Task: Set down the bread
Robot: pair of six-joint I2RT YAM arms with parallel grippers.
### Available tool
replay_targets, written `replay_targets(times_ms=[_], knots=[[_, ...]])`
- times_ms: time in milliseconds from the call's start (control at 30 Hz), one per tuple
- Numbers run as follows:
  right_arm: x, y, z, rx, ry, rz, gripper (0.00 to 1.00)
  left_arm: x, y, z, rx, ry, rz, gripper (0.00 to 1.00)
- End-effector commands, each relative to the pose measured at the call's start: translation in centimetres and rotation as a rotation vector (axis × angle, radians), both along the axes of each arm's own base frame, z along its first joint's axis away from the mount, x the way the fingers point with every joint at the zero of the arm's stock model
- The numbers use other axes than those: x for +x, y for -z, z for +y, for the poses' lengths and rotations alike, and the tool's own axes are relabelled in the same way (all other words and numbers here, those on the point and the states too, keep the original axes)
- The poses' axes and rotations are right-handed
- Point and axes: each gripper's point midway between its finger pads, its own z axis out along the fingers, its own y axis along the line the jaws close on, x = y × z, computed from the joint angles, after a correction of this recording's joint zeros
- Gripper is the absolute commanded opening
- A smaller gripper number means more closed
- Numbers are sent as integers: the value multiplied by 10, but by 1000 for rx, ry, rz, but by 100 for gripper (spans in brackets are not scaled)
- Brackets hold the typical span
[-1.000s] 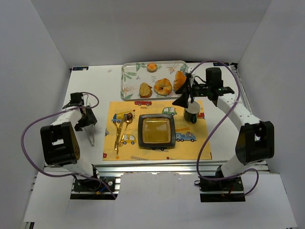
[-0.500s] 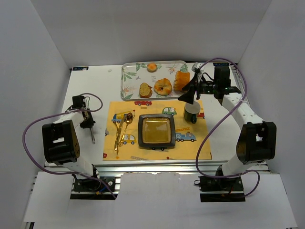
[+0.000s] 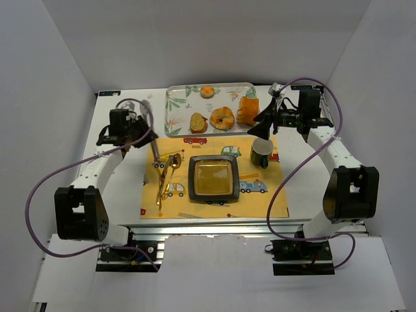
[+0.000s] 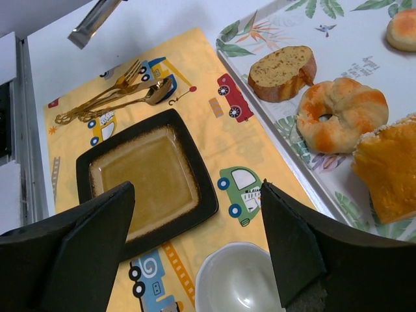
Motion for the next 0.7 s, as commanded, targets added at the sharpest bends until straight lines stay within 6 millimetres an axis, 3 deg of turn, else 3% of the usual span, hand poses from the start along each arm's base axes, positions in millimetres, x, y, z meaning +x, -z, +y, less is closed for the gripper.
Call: replay_targets(times_ms=[0,333,567,667], knots=[[-1,-27,0,32,-21,-80,82,9,-41,-55,-215,39,-66,45],[-4,-28,-2,45,-27,-81,82,40,-57,-96,-172,173,-48,49],[-6,-23,-8,47,-14,-69,83,59,-45,-108,-124,202,-28,49],[-5,-22,-10,49,-10,-64,83,64,-21,-116,-83,225,36,49]])
